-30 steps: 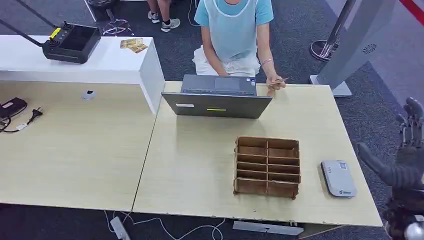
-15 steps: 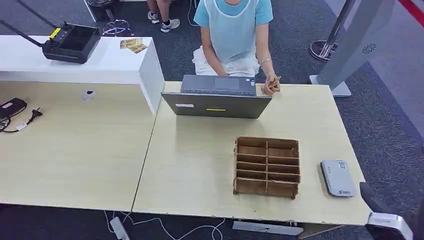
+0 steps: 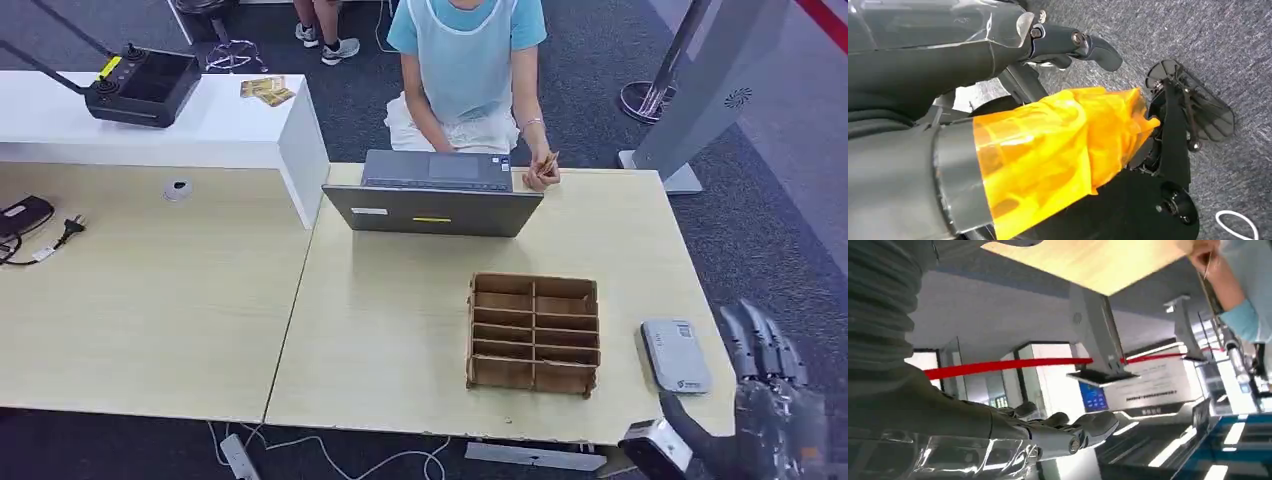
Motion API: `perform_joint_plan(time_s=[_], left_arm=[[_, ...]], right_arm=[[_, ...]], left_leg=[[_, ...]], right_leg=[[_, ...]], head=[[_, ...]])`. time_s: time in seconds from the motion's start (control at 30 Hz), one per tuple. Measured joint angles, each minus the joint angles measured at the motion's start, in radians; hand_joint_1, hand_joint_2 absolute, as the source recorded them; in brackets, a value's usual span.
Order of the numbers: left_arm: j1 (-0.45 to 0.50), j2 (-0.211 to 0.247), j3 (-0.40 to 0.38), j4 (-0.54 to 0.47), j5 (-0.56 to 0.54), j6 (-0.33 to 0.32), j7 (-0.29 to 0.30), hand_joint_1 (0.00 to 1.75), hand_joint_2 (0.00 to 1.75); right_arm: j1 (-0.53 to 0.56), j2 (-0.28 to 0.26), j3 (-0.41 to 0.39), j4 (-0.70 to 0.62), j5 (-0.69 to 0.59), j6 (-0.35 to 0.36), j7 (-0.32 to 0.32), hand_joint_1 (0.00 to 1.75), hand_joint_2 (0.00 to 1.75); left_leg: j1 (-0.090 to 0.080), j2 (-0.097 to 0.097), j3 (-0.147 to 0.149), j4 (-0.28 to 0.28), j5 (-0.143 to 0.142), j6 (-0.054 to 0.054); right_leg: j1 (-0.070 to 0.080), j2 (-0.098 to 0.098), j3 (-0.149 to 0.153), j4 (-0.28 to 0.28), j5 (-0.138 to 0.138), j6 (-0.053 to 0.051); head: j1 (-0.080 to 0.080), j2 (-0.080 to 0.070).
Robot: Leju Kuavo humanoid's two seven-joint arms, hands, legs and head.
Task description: Pass the card to the sensor for recognition and then transmit it.
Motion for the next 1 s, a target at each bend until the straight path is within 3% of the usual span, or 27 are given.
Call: perform_joint_plan(time_s=[0.23,0.57,0.6,0.63,0.7,0.77,0.8,0.87,0.93,1.0], left_arm=[[0.000,-0.001,0.000,0.000,0.019,0.008,-0.001,0.00,0.00],[0.000,-0.001,0.000,0.000,0.039,0.011,-0.005,0.00,0.00],[0.000,-0.001,0.000,0.000,0.039,0.011,-0.005,0.00,0.00],[0.000,-0.001,0.000,0.000,0.039,0.011,-0.006,0.00,0.00],[0.000,-0.001,0.000,0.000,0.039,0.010,-0.005,0.00,0.00],[0.000,-0.001,0.000,0.000,0.039,0.010,-0.005,0.00,0.00],[0.000,-0.001,0.000,0.000,0.039,0.010,-0.005,0.00,0.00],[0.000,-0.001,0.000,0.000,0.039,0.010,-0.005,0.00,0.00],[0.000,-0.001,0.000,0.000,0.039,0.010,-0.005,0.00,0.00],[0.000,-0.001,0.000,0.000,0.039,0.010,-0.002,0.00,0.00]], right_arm=[[-0.047,-0.071,0.111,0.019,0.034,0.038,0.057,0.00,1.75],[-0.122,-0.107,0.248,0.065,-0.023,0.090,0.067,0.05,1.75],[-0.131,-0.110,0.261,0.072,-0.031,0.095,0.064,0.21,1.75],[-0.140,-0.111,0.273,0.079,-0.039,0.103,0.057,0.21,1.75],[-0.158,-0.112,0.293,0.094,-0.053,0.107,0.047,0.54,1.75],[-0.173,-0.112,0.306,0.108,-0.064,0.108,0.042,0.66,1.75],[-0.182,-0.112,0.311,0.115,-0.071,0.108,0.037,0.82,1.75],[-0.199,-0.111,0.322,0.131,-0.081,0.111,0.028,0.80,1.75],[-0.221,-0.106,0.329,0.150,-0.083,0.118,0.008,1.31,1.75],[-0.241,-0.093,0.339,0.171,-0.083,0.122,-0.007,1.34,1.75]], left_leg=[[0.000,0.000,0.000,0.000,0.000,0.000],[0.000,0.000,0.000,0.000,0.000,0.000],[0.000,0.000,0.000,0.000,0.000,0.000],[0.000,0.000,0.000,0.000,0.000,0.000],[0.000,0.000,0.000,0.000,0.000,0.000],[0.000,0.000,0.000,0.000,0.000,0.000],[0.000,0.000,0.000,0.000,0.000,0.000],[0.000,0.000,0.000,0.000,0.000,0.000],[0.000,0.000,0.000,0.000,0.000,0.000],[0.000,0.000,0.001,0.000,0.000,0.000]], right_leg=[[0.000,0.000,0.000,0.000,0.000,0.000],[0.000,0.000,0.000,0.000,0.000,0.000],[0.000,0.000,0.000,0.000,0.000,0.000],[0.000,0.000,0.000,0.000,0.000,0.000],[0.000,0.000,0.000,0.000,0.000,0.000],[0.000,0.000,0.000,0.000,0.000,0.000],[0.000,0.000,0.000,0.000,0.000,0.000],[0.000,0.000,0.000,0.000,0.000,0.000],[0.000,0.000,0.000,0.000,0.000,0.000],[0.000,0.000,0.000,0.000,0.000,0.000]], head=[[0.000,0.000],[0.000,0.000],[0.000,0.000],[0.000,0.000],[0.000,0.000],[0.000,0.000],[0.000,0.000],[0.000,0.000],[0.000,0.000],[0.000,0.000]])
